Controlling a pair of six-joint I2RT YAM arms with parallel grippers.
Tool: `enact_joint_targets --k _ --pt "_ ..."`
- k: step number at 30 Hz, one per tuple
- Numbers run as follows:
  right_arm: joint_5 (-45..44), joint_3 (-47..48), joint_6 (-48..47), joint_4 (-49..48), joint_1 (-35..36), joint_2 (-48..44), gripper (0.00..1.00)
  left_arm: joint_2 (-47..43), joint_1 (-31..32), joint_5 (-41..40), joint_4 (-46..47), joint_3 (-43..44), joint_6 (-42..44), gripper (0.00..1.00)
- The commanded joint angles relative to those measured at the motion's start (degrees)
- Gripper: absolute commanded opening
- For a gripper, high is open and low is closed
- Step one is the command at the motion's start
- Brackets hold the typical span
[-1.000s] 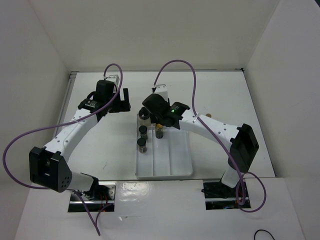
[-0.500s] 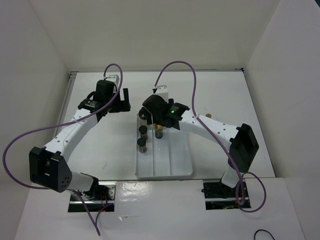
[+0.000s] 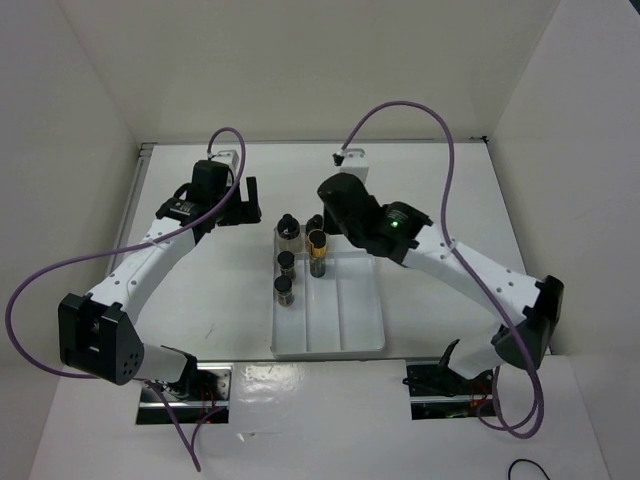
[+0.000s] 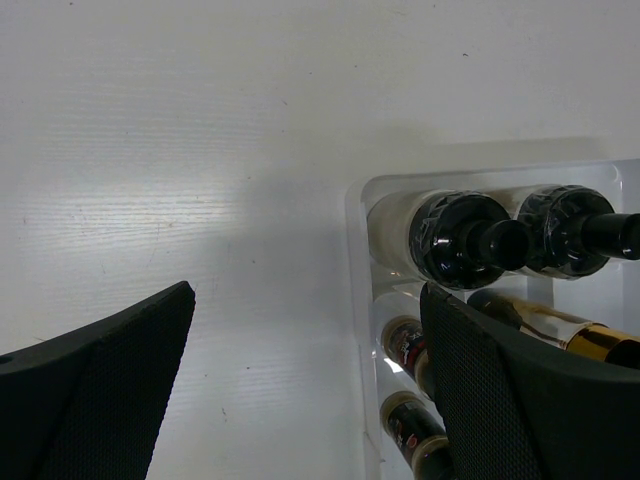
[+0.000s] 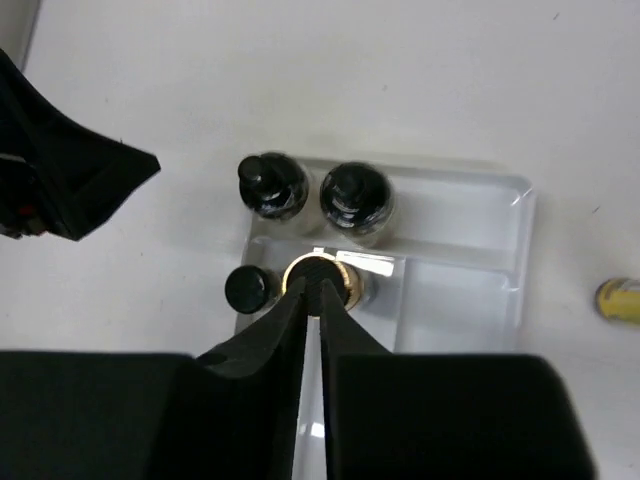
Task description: Organize the condiment bottles
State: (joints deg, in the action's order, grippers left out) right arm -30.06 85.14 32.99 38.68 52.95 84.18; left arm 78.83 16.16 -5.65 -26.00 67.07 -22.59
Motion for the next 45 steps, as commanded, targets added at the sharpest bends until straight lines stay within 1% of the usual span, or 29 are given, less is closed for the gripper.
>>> enact_joint_targets --k 1,2,4,5,7,8,10,11,12,14,15,16,18,19,20,21,23,27,37,44,45 --pt "-2.81 2.75 -0.03 0.79 -2.05 -7.17 0.09 -2.19 -0.34 0.64 1.48 -0.45 0.79 0.99" --pt "-2.81 1.96 -0.03 0.79 -4.32 -8.23 0.0 -2.19 -0.34 0.64 1.48 -0.45 0.79 0.99" --pt "-1.94 0.12 -0.56 0.26 -6.71 -11.39 0.0 -2.19 -0.34 0.64 1.48 -0.45 0.79 0.99" --pt "-0.97 -1.37 -0.56 -0.61 -9.5 -12.37 0.0 -2.19 -0.34 0.64 1.48 -0.45 0.79 0.99" --pt "3.51 -2.7 -1.87 -1.92 -12.94 -14.73 0.0 -2.71 -0.34 0.64 1.48 -0.45 0.79 0.99" --pt "5.26 -4.09 -1.88 -1.94 -16.61 -15.44 0.0 -2.71 -0.34 0.64 1.48 -0.45 0.79 0.99" --pt "10.8 -5.33 -3.1 -2.64 -20.85 -16.67 0.0 -2.71 -0.34 1.17 1.48 -0.45 0.79 0.99" --pt "12.82 -6.47 -3.11 -3.34 -25.22 -16.68 0.0 -2.71 -0.34 1.17 1.48 -0.45 0.79 0.99" --pt "16.49 -7.0 -4.07 -3.34 -27.35 -16.68 0.0 -2.71 -0.34 1.17 1.48 -0.45 0.79 0.99" --pt "17.76 -7.53 -5.92 -3.34 -31.83 -16.68 0.0 -2.71 -0.34 1.17 1.48 -0.45 0.79 0.99" --pt "17.76 -7.54 -6.44 -3.34 -32.55 -15.9 0.0 -2.71 -0.34 1.17 1.48 -0.45 0.79 0.99" --pt "16.45 -7.54 -7.84 -2.39 -33.08 -15.37 0.04 -2.71 -0.34 1.17 1.48 -0.45 0.79 0.99" --pt "13.99 -7.54 -8.55 -0.36 -33.09 -13.17 0.62 -2.71 -0.34 1.69 1.48 -0.45 0.79 0.99" --pt "11.54 -7.54 -8.56 0.43 -33.09 -12.3 0.8 -2.19 -0.34 1.69 1.48 -0.45 0.79 0.99" --pt "10.21 -8.15 -8.56 1.91 -33.09 -10.55 0.95 -2.19 -0.34 1.69 1.48 -0.45 0.79 0.99" --pt "8.81 -8.67 -8.56 2.63 -33.09 -9.75 0.98 -2.19 -0.34 1.69 1.48 -0.45 0.79 0.99" --pt "8.27 -9.21 -7.86 3.25 -33.09 -8.42 0.98 -2.19 -0.34 1.69 1.48 -0.45 0.79 0.99" --pt "8.27 -13.41 -6.54 3.25 -33.09 -7.81 0.98 -1.66 -0.34 1.69 1.48 -0.45 0.79 0.99" --pt "7.21 -21.15 -3.73 2.72 -33.09 -10.0 0.98 -1.66 -0.34 1.69 1.48 -0.45 0.79 0.99" --pt "7.21 -21.69 -3.2 1.14 -33.09 -8.95 0.93 -2.18 -0.34 1.69 1.48 -0.45 0.79 0.99" --pt "7.21 -21.69 -3.2 1.14 -33.09 -8.95 0.9 -2.19 -0.34 1.69 1.48 -0.45 0.79 0.99"
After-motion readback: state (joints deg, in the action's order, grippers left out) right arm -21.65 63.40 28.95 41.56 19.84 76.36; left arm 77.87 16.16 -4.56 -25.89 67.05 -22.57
